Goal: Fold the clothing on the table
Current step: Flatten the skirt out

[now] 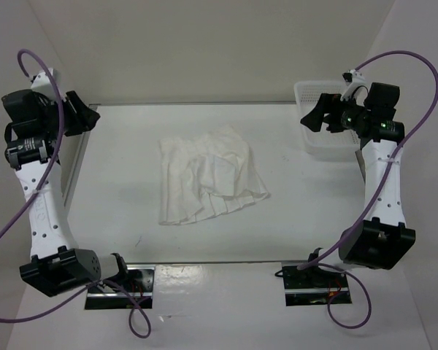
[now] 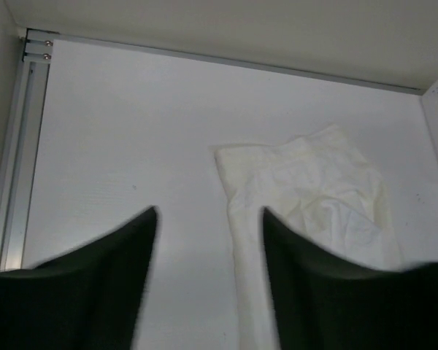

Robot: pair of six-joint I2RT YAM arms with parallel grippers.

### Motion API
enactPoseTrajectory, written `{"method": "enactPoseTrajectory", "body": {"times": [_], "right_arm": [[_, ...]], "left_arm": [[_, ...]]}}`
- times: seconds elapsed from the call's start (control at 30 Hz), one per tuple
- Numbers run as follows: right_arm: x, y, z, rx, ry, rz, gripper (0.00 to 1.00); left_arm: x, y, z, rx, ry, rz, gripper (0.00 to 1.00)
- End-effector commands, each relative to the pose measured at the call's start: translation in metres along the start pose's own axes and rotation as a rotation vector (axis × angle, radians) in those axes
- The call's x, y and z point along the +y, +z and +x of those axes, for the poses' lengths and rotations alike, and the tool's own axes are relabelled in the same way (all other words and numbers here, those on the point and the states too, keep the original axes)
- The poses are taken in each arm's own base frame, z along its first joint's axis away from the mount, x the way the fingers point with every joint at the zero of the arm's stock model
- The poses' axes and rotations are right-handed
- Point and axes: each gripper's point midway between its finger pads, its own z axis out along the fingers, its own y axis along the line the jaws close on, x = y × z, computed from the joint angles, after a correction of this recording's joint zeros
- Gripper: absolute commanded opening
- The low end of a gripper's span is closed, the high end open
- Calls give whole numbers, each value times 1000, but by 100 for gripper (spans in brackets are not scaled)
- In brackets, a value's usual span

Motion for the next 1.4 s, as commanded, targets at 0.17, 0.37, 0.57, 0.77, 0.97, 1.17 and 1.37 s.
{"method": "enactPoseTrajectory", "body": {"times": [0.17, 0.37, 0.57, 0.77, 0.97, 1.17, 1.37], "right_arm": [[13, -7, -8, -57, -65, -43, 97], [13, 11, 16, 10, -54, -55, 97], [0, 36, 30, 82, -75, 55, 97], [-25, 61, 49, 194, -94, 199, 97], [-52, 83, 81, 324, -110, 228, 97], [-59, 93, 90, 379, -147, 270, 97], [-46, 145, 97, 420, -229, 273, 97]], "left_arm": [[-2, -20, 18, -14, -185, 197, 99], [20, -20, 49, 5, -289, 200, 99], [55, 8, 84, 112, -147, 48, 99], [83, 66, 133, 394, -44, -2, 100], [75, 112, 191, 533, -45, 75, 100], [52, 149, 207, 574, -83, 32, 100], [44, 180, 225, 630, 93, -131, 100]]}}
